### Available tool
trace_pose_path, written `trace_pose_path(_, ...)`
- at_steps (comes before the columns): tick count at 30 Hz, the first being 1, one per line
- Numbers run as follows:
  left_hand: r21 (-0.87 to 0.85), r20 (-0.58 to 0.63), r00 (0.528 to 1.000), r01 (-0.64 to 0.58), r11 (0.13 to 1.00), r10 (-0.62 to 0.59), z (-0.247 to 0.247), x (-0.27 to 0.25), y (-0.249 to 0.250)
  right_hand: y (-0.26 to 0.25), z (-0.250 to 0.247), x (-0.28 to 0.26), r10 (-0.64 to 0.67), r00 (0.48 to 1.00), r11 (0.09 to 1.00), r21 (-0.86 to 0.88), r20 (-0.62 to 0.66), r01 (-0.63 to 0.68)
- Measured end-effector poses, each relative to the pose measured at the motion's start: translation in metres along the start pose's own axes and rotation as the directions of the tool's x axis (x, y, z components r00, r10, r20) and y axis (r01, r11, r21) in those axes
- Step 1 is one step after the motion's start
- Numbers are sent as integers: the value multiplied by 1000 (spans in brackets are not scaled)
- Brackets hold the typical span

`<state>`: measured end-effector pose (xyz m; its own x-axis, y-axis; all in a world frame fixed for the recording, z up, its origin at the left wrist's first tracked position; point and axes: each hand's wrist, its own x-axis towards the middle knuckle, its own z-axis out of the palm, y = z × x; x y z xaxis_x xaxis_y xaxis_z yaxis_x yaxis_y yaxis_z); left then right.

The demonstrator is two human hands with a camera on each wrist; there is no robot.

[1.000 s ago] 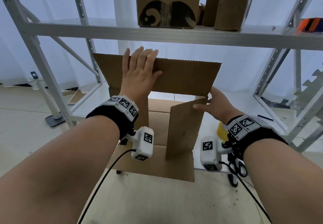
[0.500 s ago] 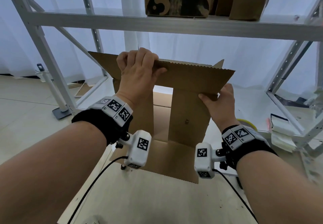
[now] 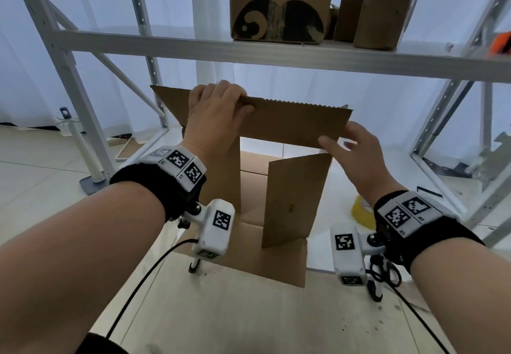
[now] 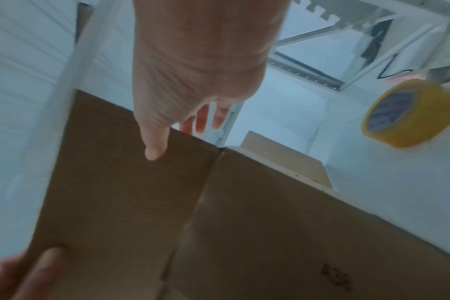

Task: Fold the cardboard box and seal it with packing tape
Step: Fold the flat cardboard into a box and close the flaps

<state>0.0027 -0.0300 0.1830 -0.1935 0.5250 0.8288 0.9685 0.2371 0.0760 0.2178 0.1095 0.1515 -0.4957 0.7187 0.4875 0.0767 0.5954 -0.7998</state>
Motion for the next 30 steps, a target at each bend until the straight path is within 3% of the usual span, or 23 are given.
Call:
trace_pose_path(2,-13,4,999,38,999,-38,-2,-3,-1,-18,-1,-1,-21,1000,993,116,-13,22)
trace_pose_path(7,-26,-5,987,161,987,-161,-5,-34,2,-18,16,-7,91,993,993,65,71,-95)
trace_pose_path(9,-49,6,958,287,957,-288,-8,-55,-2,-11,25,-15,135,991,987,84,18,-136)
trace_pose_path(11,-108,4,899,437,893,-439,-8,-78,-7,-7,32,-18,151,987,983,118,-52,-144)
trace_pose_path(13,-181,77,806,590,787,-587,-10,-102,-10,-7,38,-19,188,979,971,165,-82,-173)
trace_pose_path(15,-135,309,645,757,639,-699,-5,-126,-12,-7,41,-17,237,967,948,240,-94,-209)
trace_pose_path(17,80,490,470,815,575,-734,6,-148,-12,-8,42,-16,245,964,943,254,-105,-212)
trace_pose_path(19,137,608,317,861,489,-728,28,-164,-16,-6,44,-13,218,969,958,213,-112,-191)
trace_pose_path(21,171,653,187,908,383,-734,50,-172,-16,-2,43,-11,168,978,980,124,-120,-153)
trace_pose_path(24,256,693,94,895,366,-715,119,-203,-41,11,38,-10,152,987,988,-24,-48,-153)
trace_pose_path(26,231,707,9,942,243,-707,150,-221,-46,23,34,-10,147,989,983,-113,13,-145)
trace_pose_path(28,222,670,-48,965,138,-741,116,-212,-12,36,33,-4,78,997,987,-140,-17,-79)
trace_pose_path(30,232,566,-96,972,46,-819,99,-209,6,45,33,-1,-27,998,946,-324,-59,7)
